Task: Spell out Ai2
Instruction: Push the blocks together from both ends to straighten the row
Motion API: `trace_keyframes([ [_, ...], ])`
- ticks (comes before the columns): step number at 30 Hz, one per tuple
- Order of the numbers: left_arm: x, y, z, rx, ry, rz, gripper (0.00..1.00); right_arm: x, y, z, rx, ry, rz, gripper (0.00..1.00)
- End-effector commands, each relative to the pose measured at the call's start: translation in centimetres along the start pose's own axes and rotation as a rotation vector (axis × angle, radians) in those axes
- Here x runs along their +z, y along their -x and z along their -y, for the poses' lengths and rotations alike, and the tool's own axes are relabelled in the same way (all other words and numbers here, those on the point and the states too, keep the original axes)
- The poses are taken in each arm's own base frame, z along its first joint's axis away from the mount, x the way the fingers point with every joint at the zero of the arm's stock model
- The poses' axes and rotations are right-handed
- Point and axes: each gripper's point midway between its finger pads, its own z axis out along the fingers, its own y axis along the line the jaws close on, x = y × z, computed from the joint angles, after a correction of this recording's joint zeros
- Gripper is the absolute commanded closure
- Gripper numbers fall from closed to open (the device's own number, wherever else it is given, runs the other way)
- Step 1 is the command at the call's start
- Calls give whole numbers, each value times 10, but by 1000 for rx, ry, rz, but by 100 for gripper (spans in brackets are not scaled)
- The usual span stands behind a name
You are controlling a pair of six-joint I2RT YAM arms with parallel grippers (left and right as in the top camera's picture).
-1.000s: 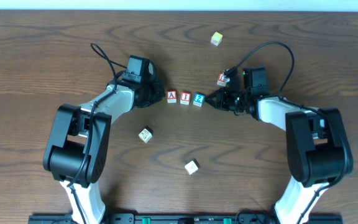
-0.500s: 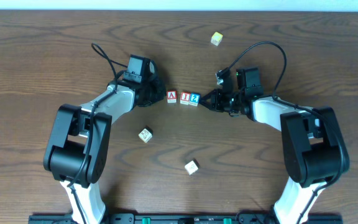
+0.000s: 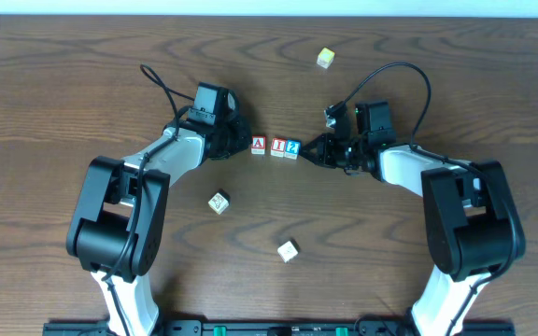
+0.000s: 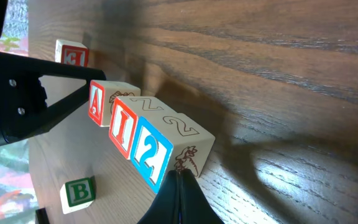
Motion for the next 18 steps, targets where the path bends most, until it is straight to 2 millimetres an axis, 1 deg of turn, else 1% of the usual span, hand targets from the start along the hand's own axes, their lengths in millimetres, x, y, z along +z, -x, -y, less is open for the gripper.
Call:
trace_keyframes([
  [1,4,-6,2,14,-15,-22,94,3,3,-5,2,18,-6,99],
  [8,7,-14,10,35,-20,-37,94,3,2,-5,3,18,-6,98],
  [14,7,-16,10,34,-17,-41,94,3,2,-5,7,21,-9,98],
  [18,7,-20,7,23,-4,-59,94,3,1,-6,12,27,-13,98],
])
